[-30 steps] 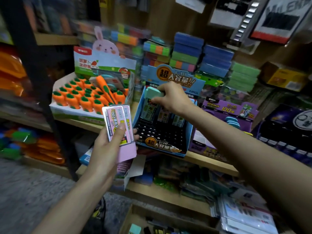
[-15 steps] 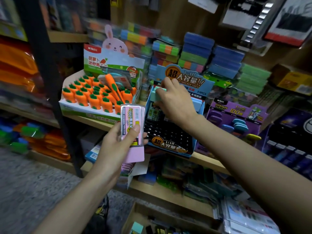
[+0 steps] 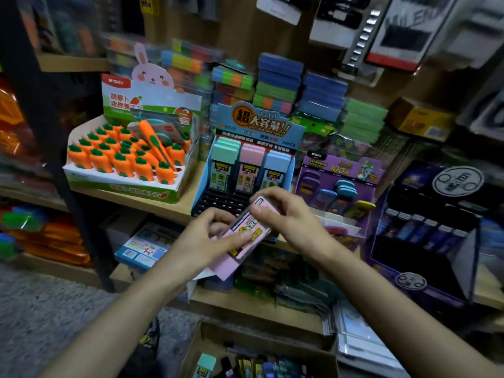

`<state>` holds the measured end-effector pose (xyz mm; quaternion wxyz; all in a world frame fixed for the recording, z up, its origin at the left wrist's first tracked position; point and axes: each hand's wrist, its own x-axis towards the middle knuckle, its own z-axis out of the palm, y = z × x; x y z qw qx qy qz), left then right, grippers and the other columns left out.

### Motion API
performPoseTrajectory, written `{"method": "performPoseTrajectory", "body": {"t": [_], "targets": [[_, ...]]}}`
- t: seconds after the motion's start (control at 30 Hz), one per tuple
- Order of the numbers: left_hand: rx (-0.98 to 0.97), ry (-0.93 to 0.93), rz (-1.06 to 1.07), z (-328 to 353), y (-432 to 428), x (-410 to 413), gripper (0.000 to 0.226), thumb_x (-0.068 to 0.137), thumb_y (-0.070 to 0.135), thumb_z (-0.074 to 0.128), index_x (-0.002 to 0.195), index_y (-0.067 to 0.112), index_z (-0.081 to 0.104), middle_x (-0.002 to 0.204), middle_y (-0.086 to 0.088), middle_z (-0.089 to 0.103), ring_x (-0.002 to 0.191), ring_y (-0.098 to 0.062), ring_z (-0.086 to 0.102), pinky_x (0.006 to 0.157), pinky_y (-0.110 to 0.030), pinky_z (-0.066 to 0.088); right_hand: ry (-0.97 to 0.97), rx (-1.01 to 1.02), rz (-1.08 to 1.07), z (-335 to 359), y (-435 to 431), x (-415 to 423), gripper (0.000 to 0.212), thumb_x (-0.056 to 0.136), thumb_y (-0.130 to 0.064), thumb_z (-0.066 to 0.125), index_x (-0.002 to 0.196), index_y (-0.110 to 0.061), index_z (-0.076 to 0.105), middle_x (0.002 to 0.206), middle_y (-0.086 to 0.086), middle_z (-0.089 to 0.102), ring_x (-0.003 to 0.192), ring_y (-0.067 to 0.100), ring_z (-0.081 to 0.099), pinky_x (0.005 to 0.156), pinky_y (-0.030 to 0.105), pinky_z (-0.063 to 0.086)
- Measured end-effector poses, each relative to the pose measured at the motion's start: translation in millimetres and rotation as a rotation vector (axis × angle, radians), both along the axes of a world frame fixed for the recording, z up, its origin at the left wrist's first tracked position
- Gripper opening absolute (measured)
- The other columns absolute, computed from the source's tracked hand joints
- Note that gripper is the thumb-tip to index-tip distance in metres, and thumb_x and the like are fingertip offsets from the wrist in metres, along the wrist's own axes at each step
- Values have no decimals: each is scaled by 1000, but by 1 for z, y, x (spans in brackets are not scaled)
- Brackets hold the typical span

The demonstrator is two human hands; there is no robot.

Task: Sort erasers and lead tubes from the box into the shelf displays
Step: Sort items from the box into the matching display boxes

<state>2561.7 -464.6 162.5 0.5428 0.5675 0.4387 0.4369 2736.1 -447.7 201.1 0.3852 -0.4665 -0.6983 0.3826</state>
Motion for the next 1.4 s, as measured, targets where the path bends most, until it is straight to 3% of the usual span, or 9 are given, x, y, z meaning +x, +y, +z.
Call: {"method": "performPoseTrajectory", "body": {"t": [0.13, 0.37, 0.57, 0.7, 0.8, 1.0, 1.13, 1.3, 1.4], "targets": [[-64, -300, 152, -2, -3, 21, 50, 58, 32, 72, 103, 18, 56, 89, 5, 74, 82, -4, 69, 57, -14, 51, 392, 5, -353, -10, -23, 17, 9, 92, -23, 56, 99, -17, 56, 90, 4, 68, 82, 17, 67, 75, 36, 54], [-73, -429, 68, -7, -23, 66, 46, 68, 38, 66, 109, 17, 64, 107, 1, 72, 107, -14, 65, 91, -30, 48, 803, -106, -467, -28, -49, -5, 13, 96, -22, 50, 102, -11, 53, 101, 14, 69, 93, 22, 67, 86, 36, 54], [2, -428, 57, 2, -12, 49, 33, 75, 33, 58, 107, 22, 60, 97, 3, 74, 93, -12, 69, 73, -21, 56, 446, 24, -481, -25, -49, 3, 8, 93, -25, 53, 92, -18, 57, 102, 11, 61, 84, 9, 59, 69, 14, 47], [75, -216, -55, 2, -6, 31, 25, 82, 27, 58, 107, 25, 60, 96, 5, 74, 90, -11, 70, 67, -19, 55, 166, 34, -225, 5, -29, 11, 17, 88, -43, 55, 97, -29, 58, 94, -9, 62, 81, -4, 59, 69, 13, 47], [107, -163, -87, -1, -5, 22, 24, 82, 23, 59, 105, 25, 60, 92, 5, 74, 87, -12, 71, 64, -19, 54, -40, 18, -60, 20, -13, 2, 10, 88, -25, 63, 97, -25, 59, 93, -3, 65, 82, 5, 62, 70, 18, 51], [161, -160, 101, -3, 10, 3, 10, 89, 22, 54, 91, 20, 63, 73, 8, 73, 64, -4, 68, 51, -18, 52, 117, -82, -82, 40, 19, 1, 4, 85, -12, 67, 85, -14, 63, 75, -1, 69, 69, 11, 66, 65, 25, 53], [180, -137, 209, -5, 20, -15, 14, 92, 20, 51, 89, 23, 64, 75, 12, 73, 66, -3, 68, 53, -17, 52, 266, 117, -308, 58, 58, 7, 13, 84, -12, 68, 93, -10, 59, 81, 3, 69, 77, 17, 68, 71, 32, 58], [205, -111, 227, -11, 23, -30, 13, 86, 31, 53, 86, 27, 66, 79, 13, 74, 69, 0, 68, 54, -13, 50, -62, 309, -323, 36, 88, -7, 16, 84, -15, 68, 94, -8, 58, 92, 11, 65, 87, 27, 63, 79, 43, 53], [220, -104, 215, -13, 23, -32, 19, 77, 41, 53, 84, 30, 67, 80, 13, 74, 70, 1, 68, 55, -12, 49, -131, 377, -278, 16, 95, -12, 17, 85, -18, 69, 93, -9, 57, 83, -1, 62, 80, 16, 59, 71, 30, 48]]}}
